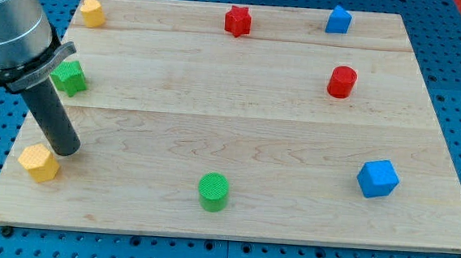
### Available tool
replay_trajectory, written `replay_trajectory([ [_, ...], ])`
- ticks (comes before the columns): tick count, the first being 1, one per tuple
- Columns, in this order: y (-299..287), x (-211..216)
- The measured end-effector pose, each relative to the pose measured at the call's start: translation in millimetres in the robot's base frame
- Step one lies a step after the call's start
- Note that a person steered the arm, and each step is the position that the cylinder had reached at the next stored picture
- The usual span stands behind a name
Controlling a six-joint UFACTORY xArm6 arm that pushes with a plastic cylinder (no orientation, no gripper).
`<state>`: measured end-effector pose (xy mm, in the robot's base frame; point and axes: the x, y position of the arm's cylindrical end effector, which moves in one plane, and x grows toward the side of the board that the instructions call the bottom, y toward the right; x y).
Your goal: Place the red circle above to the green circle
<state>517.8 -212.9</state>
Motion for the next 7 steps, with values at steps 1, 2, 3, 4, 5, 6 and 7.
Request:
replay_trajectory([
  [1, 7.9, -3.4],
  [2, 60.0, -28.8],
  [3, 125.0, -84.3],
  [4, 198.6, -123.7],
  [5, 243.5, -176.4],
  [6, 323.2, -198.6],
  [7, 384.6, -200.9],
])
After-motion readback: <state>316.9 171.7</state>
